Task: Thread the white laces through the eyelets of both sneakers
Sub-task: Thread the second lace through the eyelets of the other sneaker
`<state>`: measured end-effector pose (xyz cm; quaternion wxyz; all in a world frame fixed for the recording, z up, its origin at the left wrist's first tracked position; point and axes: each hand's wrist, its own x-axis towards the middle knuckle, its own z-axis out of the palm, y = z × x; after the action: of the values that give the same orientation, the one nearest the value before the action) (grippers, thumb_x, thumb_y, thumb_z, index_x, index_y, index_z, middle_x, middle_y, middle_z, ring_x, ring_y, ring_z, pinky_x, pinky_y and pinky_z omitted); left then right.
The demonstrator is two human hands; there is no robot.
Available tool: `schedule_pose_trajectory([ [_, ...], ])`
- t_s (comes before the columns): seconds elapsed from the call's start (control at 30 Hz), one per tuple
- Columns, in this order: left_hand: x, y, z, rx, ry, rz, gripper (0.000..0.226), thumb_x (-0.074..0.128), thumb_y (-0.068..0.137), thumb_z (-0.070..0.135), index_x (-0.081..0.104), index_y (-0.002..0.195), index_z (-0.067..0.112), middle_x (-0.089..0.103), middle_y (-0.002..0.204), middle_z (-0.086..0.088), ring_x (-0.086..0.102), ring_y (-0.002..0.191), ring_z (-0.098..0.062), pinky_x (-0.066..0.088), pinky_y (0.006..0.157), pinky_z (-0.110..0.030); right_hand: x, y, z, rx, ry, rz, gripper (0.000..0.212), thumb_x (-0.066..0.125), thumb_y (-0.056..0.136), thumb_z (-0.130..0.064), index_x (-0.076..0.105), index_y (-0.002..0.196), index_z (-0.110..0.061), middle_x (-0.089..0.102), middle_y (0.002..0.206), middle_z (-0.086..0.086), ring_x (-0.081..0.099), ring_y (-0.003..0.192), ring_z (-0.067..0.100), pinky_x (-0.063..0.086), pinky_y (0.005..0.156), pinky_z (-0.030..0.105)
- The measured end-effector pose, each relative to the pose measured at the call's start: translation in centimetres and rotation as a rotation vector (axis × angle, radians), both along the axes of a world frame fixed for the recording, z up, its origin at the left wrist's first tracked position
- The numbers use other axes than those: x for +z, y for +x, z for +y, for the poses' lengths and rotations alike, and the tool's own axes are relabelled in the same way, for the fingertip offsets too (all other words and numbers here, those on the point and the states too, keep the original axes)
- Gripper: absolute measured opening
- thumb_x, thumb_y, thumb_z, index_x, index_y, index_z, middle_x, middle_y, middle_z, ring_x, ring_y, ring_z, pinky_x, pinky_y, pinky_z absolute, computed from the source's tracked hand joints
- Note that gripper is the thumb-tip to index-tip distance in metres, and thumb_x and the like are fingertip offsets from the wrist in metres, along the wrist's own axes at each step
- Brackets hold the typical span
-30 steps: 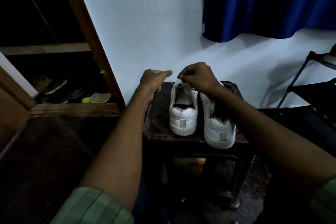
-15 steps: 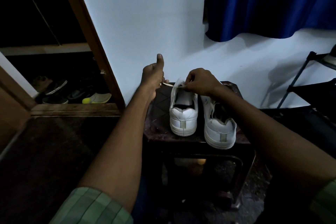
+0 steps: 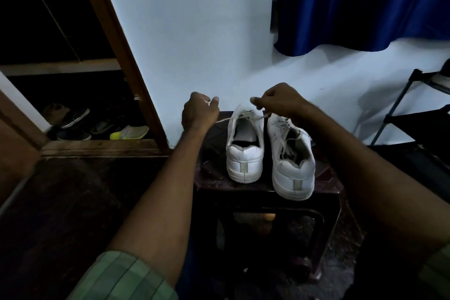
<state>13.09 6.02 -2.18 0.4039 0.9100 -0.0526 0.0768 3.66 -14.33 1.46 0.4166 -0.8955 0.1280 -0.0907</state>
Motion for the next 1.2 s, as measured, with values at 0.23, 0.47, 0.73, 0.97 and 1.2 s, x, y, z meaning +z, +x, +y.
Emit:
schedule_pose_trajectory([
  [0.23,2.6,-2.3,-2.3,-0.426,-0.256,-0.287,0.012,0.068,0.097,0.025,0.076,0.106,0.020,0.074,0.110,0.004,0.068,0.087,-0.012,0.055,0.080,-0.033,1.7,-0.2,-0.6,-0.013,0.411,-0.138,0.015,0.072,0.090,-0.017,0.072,0.090,-0.002,0.059,0.069,0.008,0.039,0.050,0.013,0.030,0.048,0.024],
  [0.47,2.8,-3.9,-4.4,-0.609,-0.415,0.082,0.016,0.070,0.099,0.033,0.079,0.103,0.022,0.073,0.078,0.004,0.065,0.062,-0.011,0.050,0.060,-0.025,2.3,-0.4,-0.3,0.053,0.553,-0.232,0.010,0.064,0.087,0.000,0.070,0.087,-0.008,0.063,0.073,0.009,0.045,0.052,0.014,0.034,0.050,0.025],
  [0.73,1.3,-2.8,-3.1,-0.056,0.044,-0.016,0.023,0.063,0.087,0.033,0.081,0.096,0.022,0.077,0.113,0.003,0.069,0.106,-0.028,0.051,0.081,-0.029,1.6,-0.9,-3.1,0.011,0.230,0.151,0.016,0.073,0.088,-0.009,0.072,0.095,0.006,0.069,0.077,0.013,0.031,0.050,0.012,0.023,0.047,0.022],
  [0.97,2.2,-4.1,-5.0,-0.536,-0.170,-0.007,0.020,0.064,0.099,0.021,0.073,0.117,0.021,0.077,0.098,0.002,0.075,0.081,-0.016,0.062,0.087,-0.041,0.7,-0.2,-0.3,0.075,0.485,-0.090,0.012,0.052,0.099,0.005,0.062,0.098,-0.002,0.061,0.080,0.017,0.062,0.057,0.018,0.041,0.051,0.026],
  [1.2,2.4,-3.2,-4.0,-0.416,-0.158,-0.104,0.024,0.067,0.099,0.037,0.084,0.088,0.024,0.078,0.079,0.006,0.073,0.075,-0.011,0.059,0.077,-0.034,0.9,0.0,-0.5,0.091,0.526,-0.132,0.014,0.055,0.095,0.008,0.064,0.101,-0.001,0.066,0.078,0.012,0.059,0.058,0.012,0.037,0.050,0.021],
])
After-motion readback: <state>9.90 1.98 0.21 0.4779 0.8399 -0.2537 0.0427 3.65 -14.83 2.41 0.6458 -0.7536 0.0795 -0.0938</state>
